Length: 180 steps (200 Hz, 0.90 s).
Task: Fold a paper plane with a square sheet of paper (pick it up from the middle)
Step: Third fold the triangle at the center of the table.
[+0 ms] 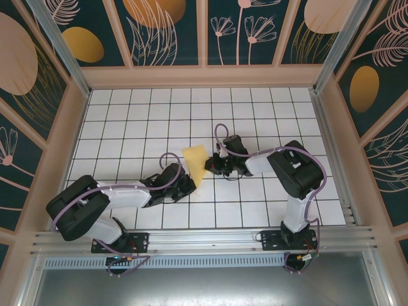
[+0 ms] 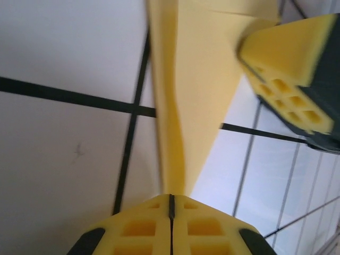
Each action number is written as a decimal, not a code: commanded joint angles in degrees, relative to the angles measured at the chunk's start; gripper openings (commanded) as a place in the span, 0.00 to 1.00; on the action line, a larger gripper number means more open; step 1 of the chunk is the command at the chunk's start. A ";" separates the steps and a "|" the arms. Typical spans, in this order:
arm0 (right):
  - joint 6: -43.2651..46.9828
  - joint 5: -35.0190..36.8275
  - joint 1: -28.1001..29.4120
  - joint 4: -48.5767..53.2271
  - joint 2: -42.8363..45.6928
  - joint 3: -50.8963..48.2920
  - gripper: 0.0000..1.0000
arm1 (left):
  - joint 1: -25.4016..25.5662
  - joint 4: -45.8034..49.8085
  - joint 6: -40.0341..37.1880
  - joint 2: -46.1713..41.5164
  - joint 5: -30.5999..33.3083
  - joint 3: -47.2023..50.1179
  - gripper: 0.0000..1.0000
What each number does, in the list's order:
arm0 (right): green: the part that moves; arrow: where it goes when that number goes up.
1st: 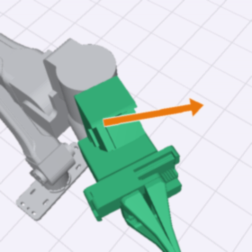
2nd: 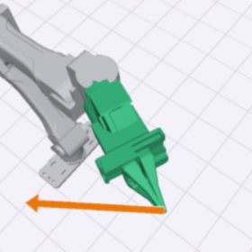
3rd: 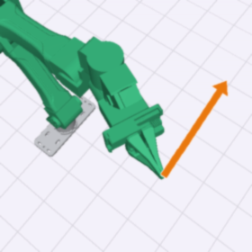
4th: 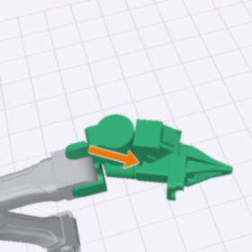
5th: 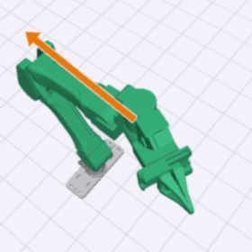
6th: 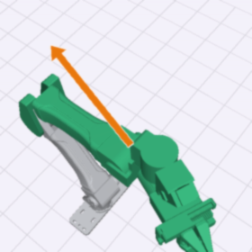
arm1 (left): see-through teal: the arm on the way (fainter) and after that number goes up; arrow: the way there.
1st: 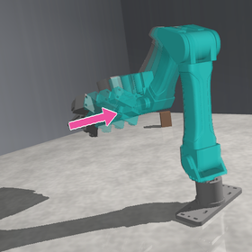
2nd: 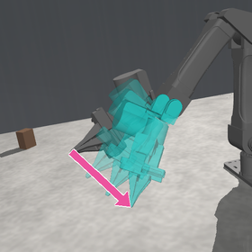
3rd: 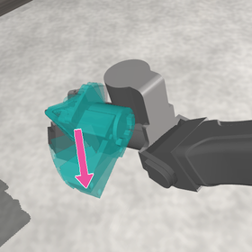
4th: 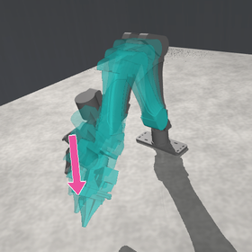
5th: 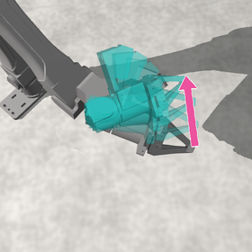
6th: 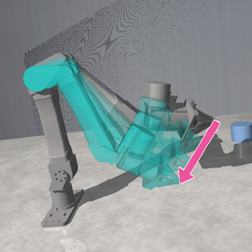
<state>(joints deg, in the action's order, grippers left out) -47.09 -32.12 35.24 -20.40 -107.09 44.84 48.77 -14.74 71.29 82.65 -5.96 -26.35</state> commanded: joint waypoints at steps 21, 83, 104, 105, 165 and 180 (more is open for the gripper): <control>-2.98 8.38 0.31 5.46 -1.20 -3.81 0.00 | 0.36 -1.20 -3.84 -4.20 0.78 -1.86 0.09; -16.02 22.60 2.66 2.62 10.70 -12.35 0.00 | 0.53 -9.10 -3.01 1.65 -2.33 -3.81 0.09; -16.54 23.96 3.05 3.42 12.14 -12.54 0.00 | 0.49 -10.40 -3.06 4.91 -3.90 -5.91 0.08; -16.54 24.00 3.02 3.48 12.19 -12.52 0.00 | 0.47 -10.44 -3.07 5.08 -3.98 -6.04 0.08; -16.02 21.76 2.99 3.44 9.78 -11.38 0.00 | 1.04 -10.80 -3.72 11.04 -8.42 -8.88 0.08; -15.84 21.55 2.99 3.44 9.39 -11.19 0.00 | 1.76 -9.24 -4.43 12.18 -8.68 -9.35 0.08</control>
<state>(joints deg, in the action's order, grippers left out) -62.33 -12.49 38.15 -21.39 -95.46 33.69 49.41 -24.14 68.79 92.88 -12.43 -34.35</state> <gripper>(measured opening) 0.064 0.082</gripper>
